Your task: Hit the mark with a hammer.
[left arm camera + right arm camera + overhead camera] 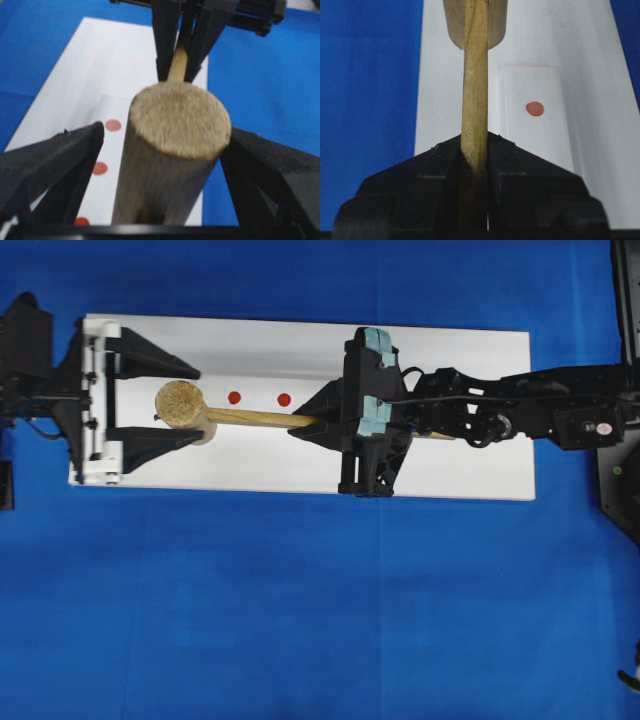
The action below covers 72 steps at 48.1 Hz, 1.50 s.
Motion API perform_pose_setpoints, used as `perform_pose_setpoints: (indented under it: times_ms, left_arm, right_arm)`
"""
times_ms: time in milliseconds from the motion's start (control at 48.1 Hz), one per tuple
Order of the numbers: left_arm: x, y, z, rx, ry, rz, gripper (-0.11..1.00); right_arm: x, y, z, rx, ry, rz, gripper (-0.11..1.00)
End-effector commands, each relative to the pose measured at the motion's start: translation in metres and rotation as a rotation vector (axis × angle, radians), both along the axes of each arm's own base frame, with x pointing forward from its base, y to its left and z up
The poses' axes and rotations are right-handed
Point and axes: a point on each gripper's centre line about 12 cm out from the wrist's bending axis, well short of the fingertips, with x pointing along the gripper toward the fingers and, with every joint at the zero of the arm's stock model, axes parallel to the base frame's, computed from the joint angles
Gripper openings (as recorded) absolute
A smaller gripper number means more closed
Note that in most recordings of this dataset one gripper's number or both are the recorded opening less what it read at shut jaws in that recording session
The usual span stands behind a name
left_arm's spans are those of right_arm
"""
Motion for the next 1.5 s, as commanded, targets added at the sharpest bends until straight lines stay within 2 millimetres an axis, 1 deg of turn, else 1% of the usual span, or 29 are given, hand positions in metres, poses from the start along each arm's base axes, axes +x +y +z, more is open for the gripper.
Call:
perform_pose_setpoints:
  times_ms: [0, 333, 395, 436, 582, 603, 790, 1101, 1143, 1205, 1288, 1413, 1434, 1475]
  left_arm:
    - [0.010, 0.002, 0.008, 0.005, -0.024, 0.003, 0.94]
    - [0.011, 0.005, 0.004, 0.001, 0.020, 0.013, 0.94]
    - [0.013, 0.007, 0.004, -0.001, 0.034, 0.018, 0.91]
    - [0.013, 0.007, 0.003, 0.002, 0.040, 0.019, 0.87]
    - [0.015, 0.008, 0.005, 0.015, 0.038, 0.018, 0.50]
    - [0.015, 0.009, 0.005, 0.018, 0.039, 0.018, 0.48]
    - [0.014, 0.008, 0.006, 0.051, 0.036, 0.011, 0.49]
    - [0.013, 0.008, 0.010, 0.054, 0.024, 0.012, 0.49]
    - [0.013, 0.008, 0.011, 0.053, 0.021, 0.012, 0.49]
    - [0.012, 0.008, 0.012, 0.053, 0.017, 0.011, 0.49]
    - [0.011, 0.008, 0.013, 0.050, 0.013, 0.013, 0.49]
    - [0.010, 0.009, 0.013, 0.038, 0.019, 0.018, 0.49]
    - [0.009, 0.009, 0.012, 0.035, 0.022, 0.020, 0.49]
    - [0.009, 0.010, 0.012, 0.028, 0.031, 0.023, 0.49]
  right_arm:
    - [-0.001, 0.000, 0.017, -0.010, -0.050, -0.001, 0.02]
    - [-0.005, 0.000, 0.019, -0.014, -0.060, -0.006, 0.02]
    - [-0.005, 0.000, 0.020, -0.014, -0.061, -0.007, 0.02]
    - [-0.005, 0.000, 0.021, -0.014, -0.063, -0.007, 0.02]
    - [-0.004, 0.000, 0.023, -0.014, -0.069, -0.006, 0.02]
    - [-0.004, 0.000, 0.024, -0.014, -0.071, -0.007, 0.02]
    - [-0.005, 0.000, 0.025, -0.016, -0.074, -0.007, 0.02]
    - [-0.005, 0.000, 0.025, -0.012, -0.074, -0.007, 0.02]
    - [-0.005, 0.000, 0.025, -0.009, -0.074, -0.010, 0.03]
    - [-0.005, 0.000, 0.024, -0.002, -0.073, -0.014, 0.12]
    - [-0.005, 0.000, 0.024, 0.001, -0.072, -0.015, 0.32]
    - [-0.006, 0.000, 0.025, 0.001, -0.075, -0.015, 0.69]
    - [-0.006, -0.001, 0.025, 0.001, -0.076, -0.018, 0.77]
    - [-0.006, -0.001, 0.025, -0.003, -0.078, -0.018, 0.87]
